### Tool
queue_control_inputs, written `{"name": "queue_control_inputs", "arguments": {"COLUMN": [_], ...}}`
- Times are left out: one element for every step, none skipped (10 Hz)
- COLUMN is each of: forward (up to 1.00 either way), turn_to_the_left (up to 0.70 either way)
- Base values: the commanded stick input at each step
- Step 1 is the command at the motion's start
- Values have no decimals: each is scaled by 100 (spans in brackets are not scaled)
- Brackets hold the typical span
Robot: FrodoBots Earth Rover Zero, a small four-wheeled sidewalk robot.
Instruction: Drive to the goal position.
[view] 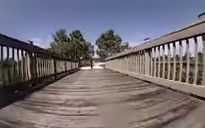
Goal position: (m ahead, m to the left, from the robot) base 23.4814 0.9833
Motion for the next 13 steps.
{"name": "queue_control_inputs", "arguments": {"forward": [85, 85, 85, 85, 85, 85, 85, 85, 85, 85, 85, 85, 85], "turn_to_the_left": [0, 0, 0, 0, 0, 0, 0, 0, 0, 0, 0, 0, 0]}}
